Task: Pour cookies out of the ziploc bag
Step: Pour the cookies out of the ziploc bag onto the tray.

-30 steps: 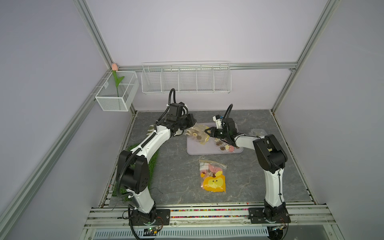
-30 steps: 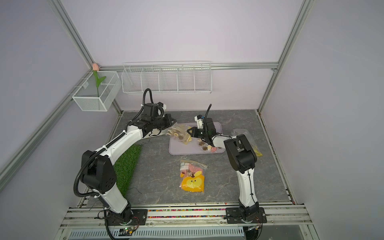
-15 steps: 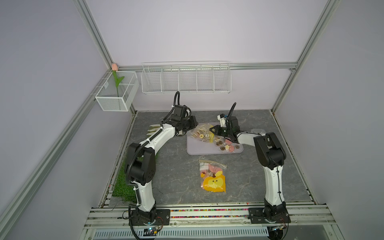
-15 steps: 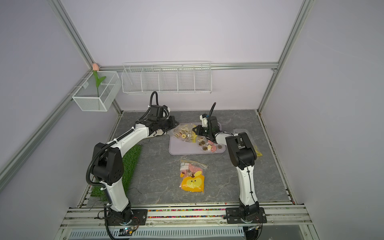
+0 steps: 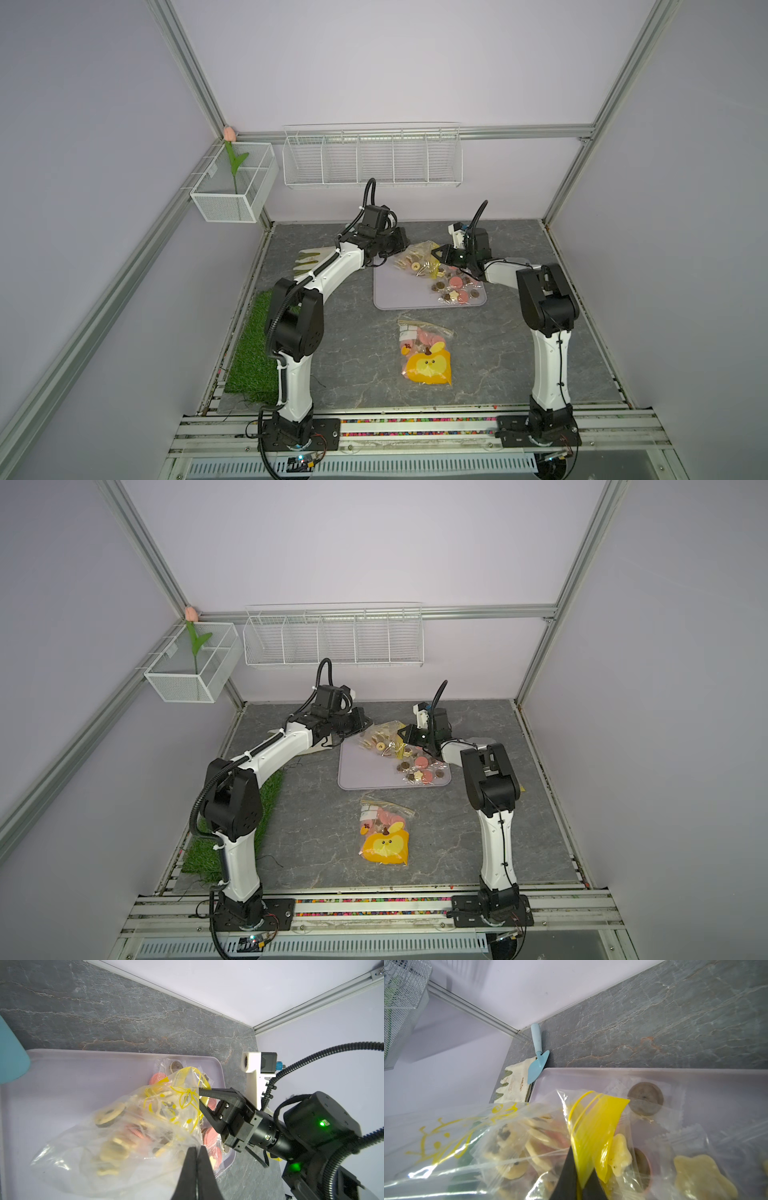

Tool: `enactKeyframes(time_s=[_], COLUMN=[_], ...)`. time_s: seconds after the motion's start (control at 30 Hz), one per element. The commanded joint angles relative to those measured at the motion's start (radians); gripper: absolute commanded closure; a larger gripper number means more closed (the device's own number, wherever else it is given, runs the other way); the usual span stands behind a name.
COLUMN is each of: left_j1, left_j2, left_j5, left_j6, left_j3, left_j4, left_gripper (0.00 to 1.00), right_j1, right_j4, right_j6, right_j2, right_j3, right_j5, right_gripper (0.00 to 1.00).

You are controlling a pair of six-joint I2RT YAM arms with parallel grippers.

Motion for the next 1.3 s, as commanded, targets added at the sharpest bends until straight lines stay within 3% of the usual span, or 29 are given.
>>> enactKeyframes(time_s=[0.0, 0.17, 0.57, 0.73, 0.97, 1.27], left_j1=[-0.004, -0.004, -0.002, -0.002, -0.002, -0.005], left_j2=[0.002, -0.017, -0.121, -0.162, -0.17, -0.152], left_j5=[-0.01, -0.017, -0.086, -0.119, -0.131, -0.085], left_j6=[-0.005, 0.025, 0.094, 0.109, 0.124, 0.089], left_j3=[0.057, 0.08, 0.104, 0.067, 0.069, 0.026], left_j4=[-0.004, -0.057, -0.23, -0.227, -0.27, -0.219], left_gripper=[1.0, 1.0, 1.0, 1.0, 1.0, 1.0], right_j1=[-0.025, -0.022, 0.038, 0.09, 0.125, 0.109], right_j4=[-0.042, -0.031, 0.133, 0.055, 0.07, -0.001], right_j6=[-0.033, -0.016, 0.099, 0.027, 0.057, 0.016], right_j2=[-0.012, -0.052, -0.128, -0.126, -0.082, -0.094], right_j3=[-0.001, -0.032, -0.142, -0.138, -0.113, -0.134], right_j5=[0.053, 0.013, -0.232, -0.192, -0.189, -0.1], right_gripper=[0.93, 0.93, 0.93, 0.93, 0.93, 0.93])
